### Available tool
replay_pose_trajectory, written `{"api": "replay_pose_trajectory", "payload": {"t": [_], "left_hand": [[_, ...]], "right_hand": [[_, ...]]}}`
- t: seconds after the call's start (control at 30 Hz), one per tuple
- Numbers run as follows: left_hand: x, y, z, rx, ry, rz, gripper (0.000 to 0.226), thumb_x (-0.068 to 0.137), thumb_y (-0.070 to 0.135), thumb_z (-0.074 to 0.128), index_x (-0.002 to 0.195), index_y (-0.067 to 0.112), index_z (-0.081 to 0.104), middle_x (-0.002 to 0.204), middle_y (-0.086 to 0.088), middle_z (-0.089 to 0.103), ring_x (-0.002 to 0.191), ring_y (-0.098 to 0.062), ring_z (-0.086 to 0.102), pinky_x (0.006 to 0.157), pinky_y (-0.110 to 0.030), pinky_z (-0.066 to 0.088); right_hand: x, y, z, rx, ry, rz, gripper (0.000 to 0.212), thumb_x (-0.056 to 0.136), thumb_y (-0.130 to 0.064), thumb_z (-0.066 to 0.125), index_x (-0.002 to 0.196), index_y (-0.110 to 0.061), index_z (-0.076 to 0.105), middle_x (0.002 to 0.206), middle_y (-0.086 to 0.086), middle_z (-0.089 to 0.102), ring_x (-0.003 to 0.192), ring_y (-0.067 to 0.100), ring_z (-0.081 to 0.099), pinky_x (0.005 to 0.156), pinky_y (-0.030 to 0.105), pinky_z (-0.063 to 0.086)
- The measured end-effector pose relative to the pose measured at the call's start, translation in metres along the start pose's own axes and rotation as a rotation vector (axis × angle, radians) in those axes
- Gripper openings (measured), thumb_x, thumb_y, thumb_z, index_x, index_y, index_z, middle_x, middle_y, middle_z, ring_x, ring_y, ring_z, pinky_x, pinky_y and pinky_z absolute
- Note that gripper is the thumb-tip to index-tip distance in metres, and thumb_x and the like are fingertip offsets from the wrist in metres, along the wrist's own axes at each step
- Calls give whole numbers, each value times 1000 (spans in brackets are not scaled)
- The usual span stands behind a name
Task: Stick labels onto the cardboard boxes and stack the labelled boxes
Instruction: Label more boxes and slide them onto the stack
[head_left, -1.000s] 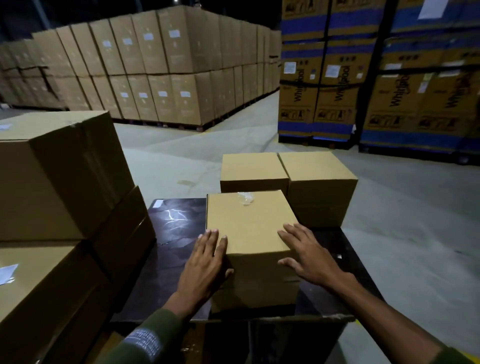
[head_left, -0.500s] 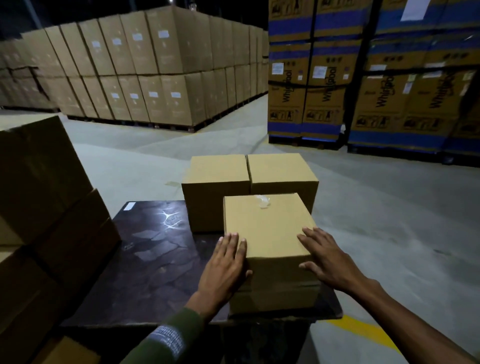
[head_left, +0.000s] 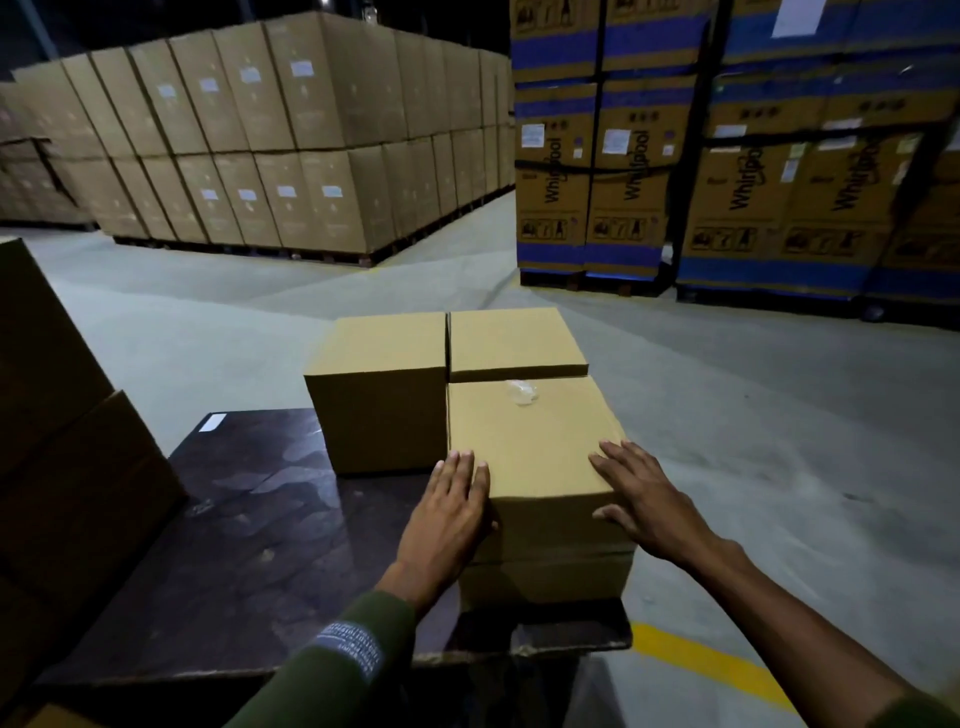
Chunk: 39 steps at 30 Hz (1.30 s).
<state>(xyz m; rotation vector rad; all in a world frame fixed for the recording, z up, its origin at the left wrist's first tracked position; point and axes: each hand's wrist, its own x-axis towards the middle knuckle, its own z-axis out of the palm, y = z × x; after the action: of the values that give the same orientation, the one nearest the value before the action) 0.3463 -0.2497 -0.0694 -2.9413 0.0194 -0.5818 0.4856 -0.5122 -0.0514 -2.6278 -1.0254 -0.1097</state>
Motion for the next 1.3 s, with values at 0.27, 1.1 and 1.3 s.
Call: {"api": "replay_pose_trajectory", "payload": {"t": [0.27, 1.1, 1.3], "left_hand": [[15, 2, 4, -20, -12, -43, 74, 87, 35, 71, 145, 0, 40, 149, -29, 38, 141, -41, 33, 116, -48, 23], [26, 0, 2, -29, -91, -71, 75, 84, 37, 73, 144, 4, 42, 149, -25, 41, 140, -38, 36, 114, -47, 22], [27, 1, -4, -26, -143, -55, 72, 93, 37, 64, 149, 3, 34, 154, -26, 30, 143, -40, 29, 118, -48, 14]], "right_hand": [[19, 14, 3, 4, -3, -30, 71, 91, -41, 64, 152, -24, 31, 163, 0, 20, 150, 24, 10, 112, 51, 37], [28, 22, 5, 1, -18, -26, 73, 91, -49, 60, 153, -28, 27, 164, -4, 16, 150, 21, 6, 109, 49, 40], [28, 21, 1, -13, -43, -41, 74, 92, -49, 59, 154, -27, 25, 164, -2, 14, 150, 22, 5, 111, 47, 38]]}}
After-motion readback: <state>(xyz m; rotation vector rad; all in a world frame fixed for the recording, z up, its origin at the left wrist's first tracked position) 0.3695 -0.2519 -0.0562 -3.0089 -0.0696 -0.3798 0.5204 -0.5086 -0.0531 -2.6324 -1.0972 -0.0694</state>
